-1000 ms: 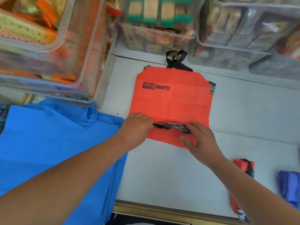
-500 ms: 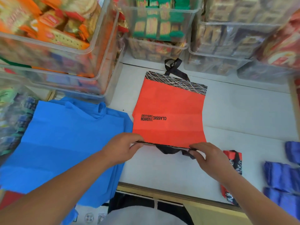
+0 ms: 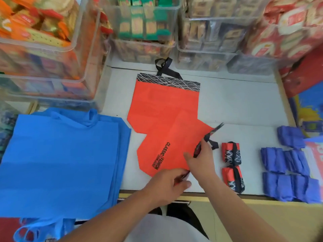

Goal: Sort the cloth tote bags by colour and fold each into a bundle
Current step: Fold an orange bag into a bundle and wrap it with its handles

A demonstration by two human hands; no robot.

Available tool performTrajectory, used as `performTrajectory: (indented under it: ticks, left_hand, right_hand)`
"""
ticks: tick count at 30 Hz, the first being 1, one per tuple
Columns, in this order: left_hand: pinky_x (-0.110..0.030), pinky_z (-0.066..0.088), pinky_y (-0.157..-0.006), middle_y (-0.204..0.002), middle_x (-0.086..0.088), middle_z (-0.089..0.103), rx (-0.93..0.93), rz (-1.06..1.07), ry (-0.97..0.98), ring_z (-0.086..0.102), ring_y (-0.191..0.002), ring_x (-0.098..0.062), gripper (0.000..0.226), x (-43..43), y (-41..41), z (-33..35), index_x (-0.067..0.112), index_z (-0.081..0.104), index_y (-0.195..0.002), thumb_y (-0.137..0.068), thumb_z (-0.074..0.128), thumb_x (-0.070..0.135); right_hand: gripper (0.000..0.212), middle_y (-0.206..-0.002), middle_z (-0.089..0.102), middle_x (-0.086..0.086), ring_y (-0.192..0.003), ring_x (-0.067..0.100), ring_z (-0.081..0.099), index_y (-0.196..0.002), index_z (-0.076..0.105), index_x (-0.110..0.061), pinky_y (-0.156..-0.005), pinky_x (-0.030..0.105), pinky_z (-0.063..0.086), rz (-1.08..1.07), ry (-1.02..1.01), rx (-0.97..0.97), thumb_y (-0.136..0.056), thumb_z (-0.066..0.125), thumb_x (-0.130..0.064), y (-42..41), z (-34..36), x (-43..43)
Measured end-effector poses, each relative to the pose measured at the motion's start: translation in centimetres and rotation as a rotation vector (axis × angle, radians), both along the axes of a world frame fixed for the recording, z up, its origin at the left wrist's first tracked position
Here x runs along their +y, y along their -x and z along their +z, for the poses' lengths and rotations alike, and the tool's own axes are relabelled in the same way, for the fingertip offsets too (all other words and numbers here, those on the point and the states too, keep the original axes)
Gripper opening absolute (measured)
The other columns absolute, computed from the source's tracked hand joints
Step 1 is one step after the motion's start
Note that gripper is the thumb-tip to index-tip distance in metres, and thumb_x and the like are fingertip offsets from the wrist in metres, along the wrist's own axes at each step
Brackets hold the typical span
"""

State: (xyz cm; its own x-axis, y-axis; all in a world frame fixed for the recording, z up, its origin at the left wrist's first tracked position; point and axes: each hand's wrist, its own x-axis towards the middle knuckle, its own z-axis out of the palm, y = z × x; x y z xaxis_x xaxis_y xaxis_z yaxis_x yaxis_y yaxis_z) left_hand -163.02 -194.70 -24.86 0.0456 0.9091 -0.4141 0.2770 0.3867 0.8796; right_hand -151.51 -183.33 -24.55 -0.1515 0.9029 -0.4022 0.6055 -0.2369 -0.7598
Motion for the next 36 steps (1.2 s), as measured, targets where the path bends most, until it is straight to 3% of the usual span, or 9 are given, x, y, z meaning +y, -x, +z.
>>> performTrajectory:
  ticks: [2,5,9,12,16,21,27,33,36]
  left_hand:
    - [-0.017,0.046,-0.099,-0.12,0.021,0.068,-0.115,-0.091,0.099,0.06,-0.109,0.012,0.04,0.0,-0.4,-0.3,0.034,0.064,-0.132,-0.094,0.065,0.046]
    - [-0.017,0.039,-0.108,-0.137,0.016,0.06,0.164,-0.135,0.01,0.053,-0.125,0.004,0.044,-0.2,1.9,-1.6,0.03,0.061,-0.137,-0.096,0.063,0.045]
    - [-0.041,0.04,-0.112,-0.134,0.003,0.064,0.525,-0.137,-0.217,0.054,-0.128,-0.02,0.044,-0.8,6.8,-4.0,0.024,0.069,-0.125,-0.091,0.054,0.049]
    - [-0.054,0.009,-0.124,-0.164,0.009,0.029,0.699,-0.34,0.12,0.016,-0.155,-0.022,0.056,-1.2,8.4,-5.1,0.039,0.047,-0.147,-0.096,0.044,0.059]
    - [-0.053,0.004,-0.125,-0.169,0.009,0.005,0.603,-0.359,0.261,0.0,-0.157,-0.022,0.06,-1.6,8.6,-6.4,0.038,0.031,-0.156,-0.1,0.043,0.057]
    - [-0.038,0.013,-0.126,-0.167,0.007,0.02,0.441,-0.281,0.192,0.014,-0.155,-0.012,0.06,-2.8,8.3,-7.5,0.029,0.037,-0.155,-0.098,0.041,0.047]
    - [-0.045,0.041,-0.113,-0.141,-0.01,0.059,0.671,-0.052,-0.243,0.055,-0.131,-0.03,0.041,-3.8,12.2,-7.5,0.015,0.069,-0.124,-0.095,0.05,0.038]
    - [-0.046,0.004,-0.127,-0.168,0.006,0.005,0.795,-0.449,-0.075,0.004,-0.156,-0.016,0.077,-2.1,14.3,-9.6,0.032,0.034,-0.156,-0.088,0.064,0.056]
    - [-0.041,0.015,-0.124,-0.167,0.009,0.013,0.817,-0.44,-0.134,0.014,-0.154,-0.014,0.089,-1.6,14.6,-10.9,0.031,0.037,-0.155,-0.079,0.074,0.057]
  right_hand:
    - [0.062,-0.109,0.068,-0.006,-0.096,0.017,0.066,-0.135,0.051,-0.032,-0.071,0.011,0.046,0.049,0.003,-0.026,-0.082,0.056,0.0,-0.3,-0.6,0.8]
    - [0.073,-0.119,0.068,-0.005,-0.104,0.015,0.066,-0.143,0.051,-0.036,-0.076,0.004,0.043,0.219,-0.057,-0.076,-0.083,0.052,0.007,-1.0,-1.1,3.1]
    - [0.067,-0.147,0.053,0.006,-0.136,0.029,0.046,-0.148,0.049,-0.032,-0.103,0.046,0.048,0.502,-0.395,-0.414,-0.087,0.065,-0.009,-0.8,-2.1,7.6]
    - [0.057,-0.154,0.043,0.02,-0.145,0.043,0.032,-0.145,0.053,-0.019,-0.115,0.058,0.034,0.508,-0.546,-0.528,-0.09,0.064,-0.03,0.9,-2.9,7.2]
    - [0.061,-0.164,0.026,0.013,-0.152,0.039,0.017,-0.151,0.042,-0.03,-0.12,0.059,0.022,0.514,-0.195,-0.509,-0.095,0.044,-0.052,3.7,-5.2,-0.4]
    - [0.061,-0.169,-0.015,-0.005,-0.154,0.035,-0.017,-0.152,0.017,-0.058,-0.117,0.069,0.0,0.43,0.142,-0.521,-0.095,0.032,-0.073,4.8,-8.8,-5.1]
    - [0.054,-0.169,0.011,-0.012,-0.157,0.027,-0.004,-0.127,0.059,-0.051,-0.117,0.067,0.004,0.66,-0.161,-0.454,-0.085,0.041,-0.078,-0.7,-10.7,0.3]
    - [0.066,-0.164,0.031,0.006,-0.151,0.04,0.024,-0.141,0.056,-0.035,-0.115,0.066,0.026,0.781,-0.388,-0.522,-0.085,0.047,-0.07,-2.3,-9.7,1.6]
    - [0.075,-0.168,0.021,-0.002,-0.155,0.034,0.015,-0.151,0.04,-0.043,-0.121,0.059,0.018,0.696,-0.262,-0.556,-0.083,0.04,-0.076,-2.0,-10.0,-1.8]
